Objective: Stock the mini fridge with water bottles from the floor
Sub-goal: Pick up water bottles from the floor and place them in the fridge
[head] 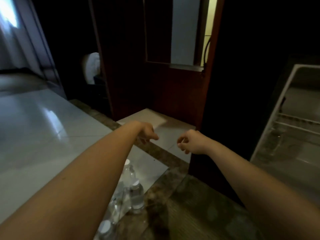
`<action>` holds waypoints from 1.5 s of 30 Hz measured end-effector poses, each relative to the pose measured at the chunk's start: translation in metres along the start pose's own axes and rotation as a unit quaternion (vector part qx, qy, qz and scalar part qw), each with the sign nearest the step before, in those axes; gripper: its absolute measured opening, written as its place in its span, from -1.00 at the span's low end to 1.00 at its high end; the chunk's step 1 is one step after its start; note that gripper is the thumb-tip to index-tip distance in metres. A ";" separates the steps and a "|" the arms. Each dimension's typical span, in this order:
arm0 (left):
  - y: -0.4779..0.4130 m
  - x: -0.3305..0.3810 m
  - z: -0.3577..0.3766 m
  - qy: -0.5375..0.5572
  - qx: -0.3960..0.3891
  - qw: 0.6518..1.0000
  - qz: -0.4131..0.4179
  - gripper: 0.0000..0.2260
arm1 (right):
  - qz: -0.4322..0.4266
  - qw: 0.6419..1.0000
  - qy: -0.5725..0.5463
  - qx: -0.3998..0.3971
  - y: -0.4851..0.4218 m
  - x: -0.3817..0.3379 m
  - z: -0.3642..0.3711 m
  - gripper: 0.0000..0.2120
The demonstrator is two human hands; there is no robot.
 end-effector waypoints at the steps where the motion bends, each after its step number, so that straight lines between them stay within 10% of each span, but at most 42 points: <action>1: 0.001 -0.013 0.003 0.004 -0.008 1.000 -0.012 -0.56 | -0.010 1.000 0.003 -0.013 -0.004 -0.007 0.013 -0.78; 20: -0.005 -0.172 0.150 -0.039 -0.137 0.985 -0.096 -0.33 | -0.082 0.980 0.121 -0.131 -0.042 -0.036 0.207 -0.41; 45: -0.043 -0.110 0.208 0.020 -0.169 0.985 0.037 -0.28 | -0.020 0.982 0.132 -0.136 -0.025 0.009 0.194 -0.81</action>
Point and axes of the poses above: each hand's wrist, its own y-axis away from the middle knuckle, its own z-axis out of the palm, x = y × z, the point moved 10 cm from there along -y, towards the middle knuckle, and after that the axes turned 1 degree about y, right-handed, at the moved point
